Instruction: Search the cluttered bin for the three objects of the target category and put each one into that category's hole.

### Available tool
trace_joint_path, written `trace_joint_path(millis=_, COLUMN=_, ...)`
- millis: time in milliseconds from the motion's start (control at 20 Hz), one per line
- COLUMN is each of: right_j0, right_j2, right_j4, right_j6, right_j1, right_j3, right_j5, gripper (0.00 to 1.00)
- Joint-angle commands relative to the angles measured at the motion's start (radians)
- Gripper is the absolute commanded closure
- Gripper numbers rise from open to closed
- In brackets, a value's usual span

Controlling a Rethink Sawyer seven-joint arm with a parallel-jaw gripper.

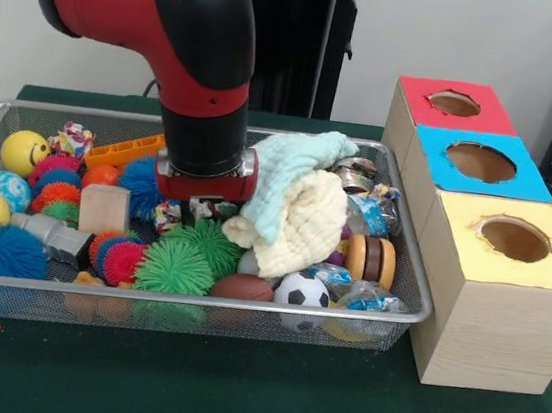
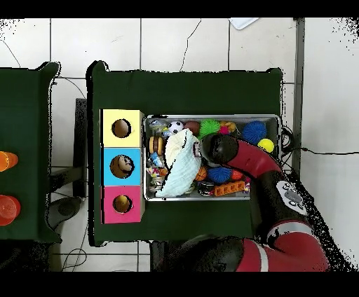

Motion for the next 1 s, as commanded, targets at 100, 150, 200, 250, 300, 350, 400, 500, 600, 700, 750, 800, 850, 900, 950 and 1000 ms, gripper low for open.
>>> trace_joint_path(millis=100, right_j0=0.075, right_j2=-0.148, right_j4=-0.256, right_j6=-0.072, right_j1=0.068, right_j3=-0.298, right_j5=0.171, gripper=0.00)
trace_joint_path(millis=150, right_j0=0.083, right_j2=-0.162, right_j4=-0.296, right_j6=-0.088, right_j1=0.071, right_j3=-0.327, right_j5=0.168, gripper=0.00)
trace_joint_path(millis=200, right_j0=0.090, right_j2=-0.174, right_j4=-0.333, right_j6=-0.092, right_j1=0.071, right_j3=-0.345, right_j5=0.153, gripper=0.00)
trace_joint_path(millis=250, right_j0=0.097, right_j2=-0.186, right_j4=-0.369, right_j6=-0.097, right_j1=0.072, right_j3=-0.364, right_j5=0.138, gripper=0.00)
trace_joint_path(millis=300, right_j0=0.107, right_j2=-0.203, right_j4=-0.405, right_j6=-0.094, right_j1=0.074, right_j3=-0.384, right_j5=0.134, gripper=0.00)
trace_joint_path(millis=350, right_j0=0.108, right_j2=-0.209, right_j4=-0.432, right_j6=-0.089, right_j1=0.074, right_j3=-0.396, right_j5=0.121, gripper=0.00)
trace_joint_path(millis=400, right_j0=0.111, right_j2=-0.213, right_j4=-0.457, right_j6=-0.086, right_j1=0.072, right_j3=-0.403, right_j5=0.113, gripper=0.00)
trace_joint_path(millis=500, right_j0=0.113, right_j2=-0.217, right_j4=-0.504, right_j6=-0.088, right_j1=0.065, right_j3=-0.412, right_j5=0.102, gripper=0.00)
trace_joint_path(millis=600, right_j0=0.121, right_j2=-0.229, right_j4=-0.549, right_j6=-0.084, right_j1=0.063, right_j3=-0.427, right_j5=0.098, gripper=0.00)
trace_joint_path(millis=700, right_j0=0.122, right_j2=-0.231, right_j4=-0.573, right_j6=-0.077, right_j1=0.060, right_j3=-0.437, right_j5=0.105, gripper=0.00)
trace_joint_path(millis=750, right_j0=0.122, right_j2=-0.230, right_j4=-0.581, right_j6=-0.073, right_j1=0.059, right_j3=-0.442, right_j5=0.111, gripper=0.00)
trace_joint_path(millis=800, right_j0=0.120, right_j2=-0.225, right_j4=-0.584, right_j6=-0.075, right_j1=0.058, right_j3=-0.442, right_j5=0.123, gripper=0.00)
trace_joint_path(millis=850, right_j0=0.106, right_j2=-0.198, right_j4=-0.568, right_j6=-0.092, right_j1=0.048, right_j3=-0.427, right_j5=0.137, gripper=0.00)
trace_joint_path(millis=900, right_j0=0.081, right_j2=-0.144, right_j4=-0.528, right_j6=-0.107, right_j1=0.034, right_j3=-0.393, right_j5=0.147, gripper=0.00)
trace_joint_path(millis=950, right_j0=0.046, right_j2=-0.073, right_j4=-0.476, right_j6=-0.119, right_j1=0.017, right_j3=-0.346, right_j5=0.137, gripper=0.00)
trace_joint_path(millis=1000, right_j0=0.003, right_j2=0.000, right_j4=-0.426, right_j6=-0.122, right_j1=0.000, right_j3=-0.295, right_j5=0.097, gripper=0.00)
